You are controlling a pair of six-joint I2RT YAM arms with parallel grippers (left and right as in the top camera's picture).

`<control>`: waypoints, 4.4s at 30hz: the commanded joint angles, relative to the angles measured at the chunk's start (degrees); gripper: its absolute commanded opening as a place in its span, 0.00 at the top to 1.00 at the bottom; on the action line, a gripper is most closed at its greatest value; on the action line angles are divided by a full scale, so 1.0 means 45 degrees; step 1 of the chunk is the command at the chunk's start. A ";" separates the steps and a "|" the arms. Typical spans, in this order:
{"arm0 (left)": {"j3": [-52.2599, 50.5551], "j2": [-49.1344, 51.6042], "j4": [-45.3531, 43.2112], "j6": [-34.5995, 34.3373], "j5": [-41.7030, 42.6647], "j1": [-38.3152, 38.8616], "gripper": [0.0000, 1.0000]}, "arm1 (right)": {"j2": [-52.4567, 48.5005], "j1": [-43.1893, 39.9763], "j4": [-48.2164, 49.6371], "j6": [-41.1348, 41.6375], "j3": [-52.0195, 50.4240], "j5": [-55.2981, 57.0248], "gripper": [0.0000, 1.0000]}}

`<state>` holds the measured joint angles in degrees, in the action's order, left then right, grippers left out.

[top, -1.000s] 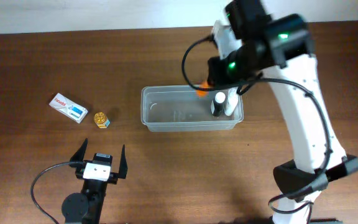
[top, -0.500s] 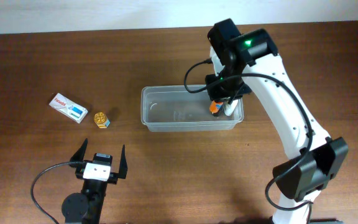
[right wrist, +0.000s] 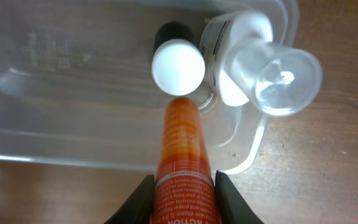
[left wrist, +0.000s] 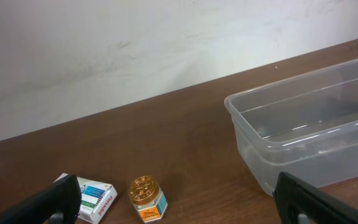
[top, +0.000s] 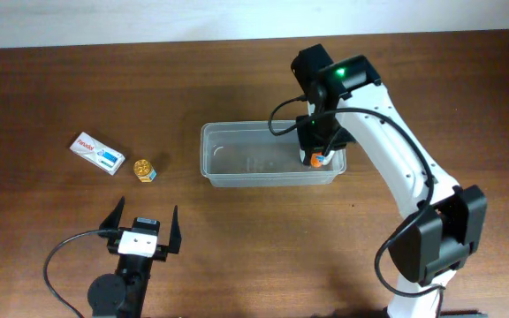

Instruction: Pack container

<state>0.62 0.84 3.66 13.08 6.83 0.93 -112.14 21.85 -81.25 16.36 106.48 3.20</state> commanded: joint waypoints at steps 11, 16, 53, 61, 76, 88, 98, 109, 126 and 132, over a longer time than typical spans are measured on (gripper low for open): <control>-0.0029 -0.0112 0.0068 0.0155 -0.0053 -0.0078 0.01 | 0.0063 0.0044 0.1817 0.0393 -0.1967 0.0316 0.77; -0.0029 -0.0112 0.0068 0.0151 -0.0053 -0.0078 0.01 | 0.0063 -0.0238 0.2288 0.0491 -0.2516 0.0311 0.77; -0.0029 -0.0112 0.0068 0.0151 -0.0049 -0.0078 0.01 | 0.0631 -0.0539 0.2807 0.0423 -0.2501 -0.0267 0.48; -0.0029 -0.0112 0.0068 0.0151 -0.0053 -0.0078 0.01 | 0.1496 -0.0539 0.1311 0.0335 -0.0408 -0.0223 0.39; -0.0029 -0.0112 0.0068 0.0155 -0.0053 -0.0078 0.01 | 0.2866 -0.4998 -0.1700 0.0578 0.2759 -0.0223 0.02; -0.0024 -0.0112 -0.0005 0.0155 -0.0053 -0.0078 0.01 | 0.2739 -0.9262 -0.2390 0.0568 0.2759 -0.0282 0.02; -0.0024 -0.0112 0.0058 0.0155 -0.0053 -0.0078 0.01 | 0.2739 -0.9704 -0.2511 0.0573 0.2759 -0.0180 0.02; 0.2618 0.1185 0.2205 -0.1569 -0.1103 -0.0083 0.01 | 0.2739 -0.9704 -0.2511 0.0573 0.2759 -0.0180 0.02; 1.5446 1.3833 1.2424 -0.1617 0.4114 -0.0078 0.01 | 0.2739 -0.9704 -0.2511 0.0573 0.2759 -0.0180 0.02; 1.5441 1.6189 1.3299 -0.1608 0.4624 -0.0078 0.01 | 0.2739 -0.9704 -0.2511 0.0573 0.2759 -0.0180 0.02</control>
<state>69.32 69.80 62.81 6.31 23.38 0.86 -100.14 -21.56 -92.62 18.28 118.19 2.11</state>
